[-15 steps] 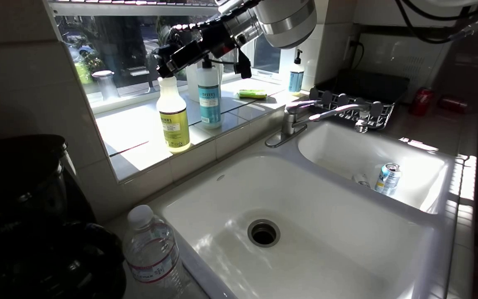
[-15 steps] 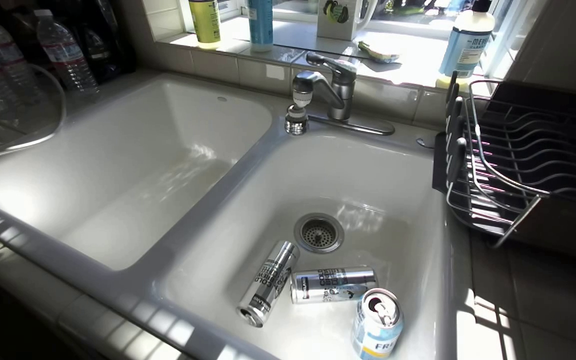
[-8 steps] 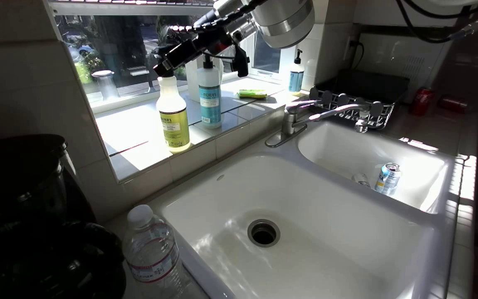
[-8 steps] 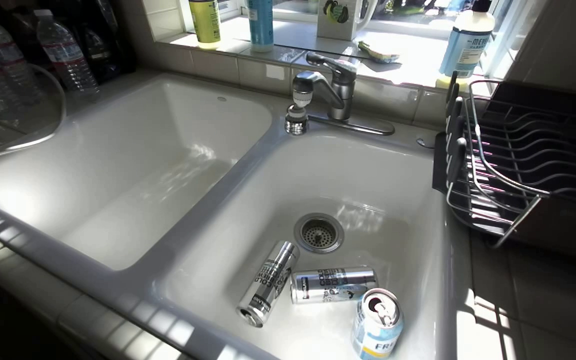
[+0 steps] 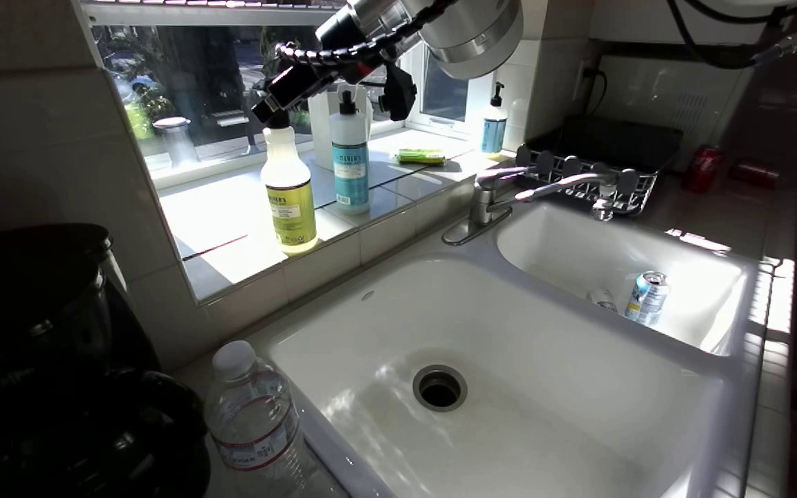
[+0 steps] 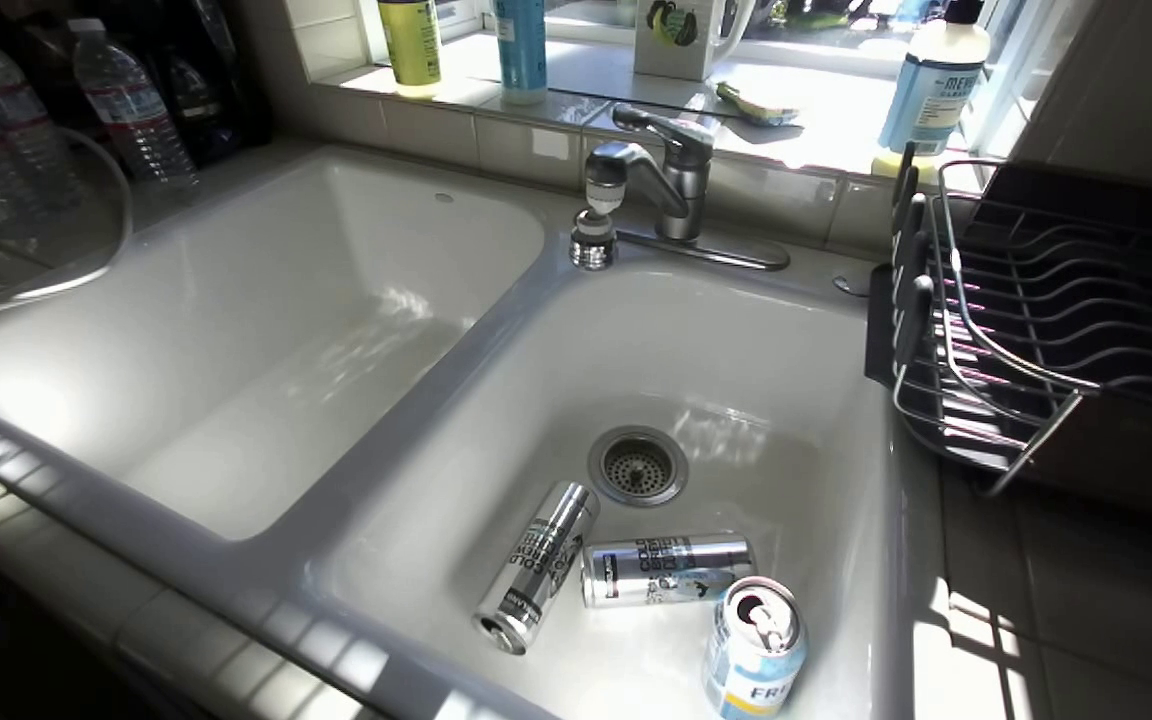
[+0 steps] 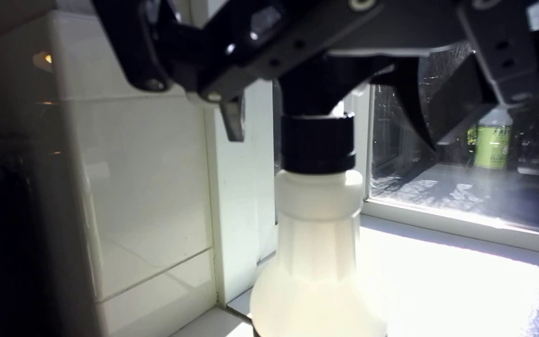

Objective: Press the pump of the bottle with a green label

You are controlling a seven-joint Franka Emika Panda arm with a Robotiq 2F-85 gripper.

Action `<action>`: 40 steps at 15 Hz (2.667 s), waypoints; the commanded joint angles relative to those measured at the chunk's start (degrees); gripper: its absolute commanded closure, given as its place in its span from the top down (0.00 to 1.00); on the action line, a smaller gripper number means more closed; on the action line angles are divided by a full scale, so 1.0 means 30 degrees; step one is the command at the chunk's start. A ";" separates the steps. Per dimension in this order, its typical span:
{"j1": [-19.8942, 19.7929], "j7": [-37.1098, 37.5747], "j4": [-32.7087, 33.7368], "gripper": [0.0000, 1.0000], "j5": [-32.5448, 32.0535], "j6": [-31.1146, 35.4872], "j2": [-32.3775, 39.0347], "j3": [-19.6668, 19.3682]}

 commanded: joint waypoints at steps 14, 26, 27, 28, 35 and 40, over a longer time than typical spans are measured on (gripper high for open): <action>-0.0024 0.0031 0.0006 1.00 -0.0016 0.0000 0.0008 -0.0007; 0.0637 0.1249 -0.0949 1.00 -0.0387 0.0737 -0.0641 -0.0309; 0.0775 0.1595 -0.1093 1.00 -0.0511 0.0770 -0.0742 -0.0408; 0.0849 0.1807 -0.1193 1.00 -0.0474 0.0863 -0.0820 -0.0425; 0.0662 0.1621 -0.0647 1.00 -0.0091 0.0906 -0.0416 -0.0365; 0.0663 0.1619 -0.0627 1.00 -0.0091 0.0906 -0.0407 -0.0358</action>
